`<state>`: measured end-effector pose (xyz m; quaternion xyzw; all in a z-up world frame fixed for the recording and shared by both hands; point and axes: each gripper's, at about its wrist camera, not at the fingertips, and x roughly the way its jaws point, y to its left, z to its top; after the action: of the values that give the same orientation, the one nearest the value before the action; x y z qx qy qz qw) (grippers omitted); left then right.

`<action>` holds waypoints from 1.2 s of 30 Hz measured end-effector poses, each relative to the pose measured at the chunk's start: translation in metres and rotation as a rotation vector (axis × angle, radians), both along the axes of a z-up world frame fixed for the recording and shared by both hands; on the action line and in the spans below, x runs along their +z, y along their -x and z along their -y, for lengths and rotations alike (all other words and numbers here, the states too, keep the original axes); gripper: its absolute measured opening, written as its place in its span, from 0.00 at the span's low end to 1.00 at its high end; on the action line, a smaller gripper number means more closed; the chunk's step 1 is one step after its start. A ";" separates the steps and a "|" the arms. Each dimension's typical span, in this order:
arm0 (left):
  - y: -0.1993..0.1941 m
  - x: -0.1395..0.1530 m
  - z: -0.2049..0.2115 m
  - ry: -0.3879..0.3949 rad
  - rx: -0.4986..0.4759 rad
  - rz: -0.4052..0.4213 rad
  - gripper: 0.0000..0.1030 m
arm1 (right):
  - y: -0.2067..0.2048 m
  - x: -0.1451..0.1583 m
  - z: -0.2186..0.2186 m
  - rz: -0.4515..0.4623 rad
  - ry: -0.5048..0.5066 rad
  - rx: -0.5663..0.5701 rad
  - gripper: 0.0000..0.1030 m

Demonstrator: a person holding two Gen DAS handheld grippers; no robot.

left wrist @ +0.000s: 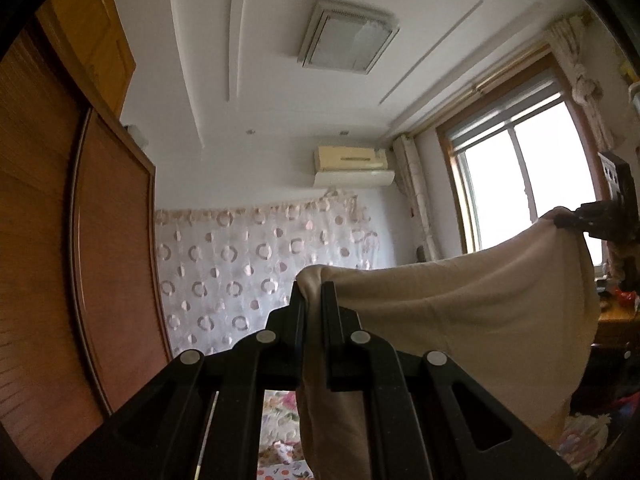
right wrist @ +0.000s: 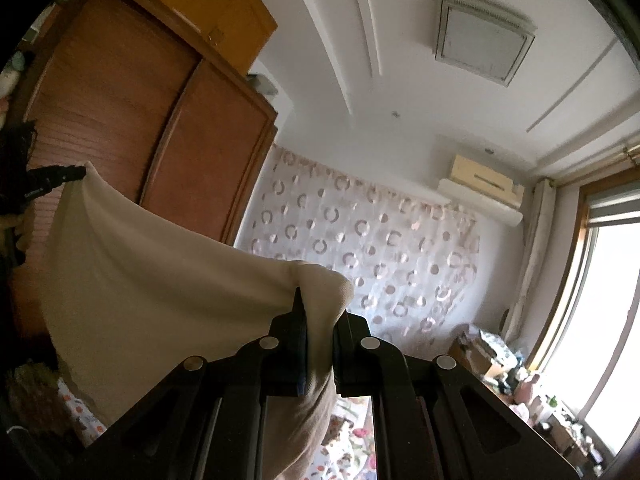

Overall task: Fold small clothes
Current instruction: 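Lift the shirt high with both grippers and swing it over, then lay the shirt down on the bed and open both grippers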

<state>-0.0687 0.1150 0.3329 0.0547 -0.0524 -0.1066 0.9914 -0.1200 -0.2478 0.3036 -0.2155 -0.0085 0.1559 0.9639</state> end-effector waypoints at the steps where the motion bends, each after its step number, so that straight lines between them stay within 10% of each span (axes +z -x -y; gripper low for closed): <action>1: -0.015 -0.008 0.000 0.000 0.003 -0.026 0.08 | -0.009 -0.001 -0.001 -0.015 0.003 -0.006 0.09; 21: -0.345 -0.262 0.019 -0.060 0.132 -0.573 0.08 | -0.345 -0.204 -0.039 -0.508 0.011 -0.069 0.09; 36: -0.426 -0.342 0.029 -0.073 0.131 -0.778 0.10 | -0.497 -0.236 -0.063 -0.758 -0.013 -0.122 0.14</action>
<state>0.3571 0.0861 -0.0090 0.0484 0.3347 -0.0577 0.9393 0.3769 -0.1850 0.0676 -0.1365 0.3605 0.1667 0.9075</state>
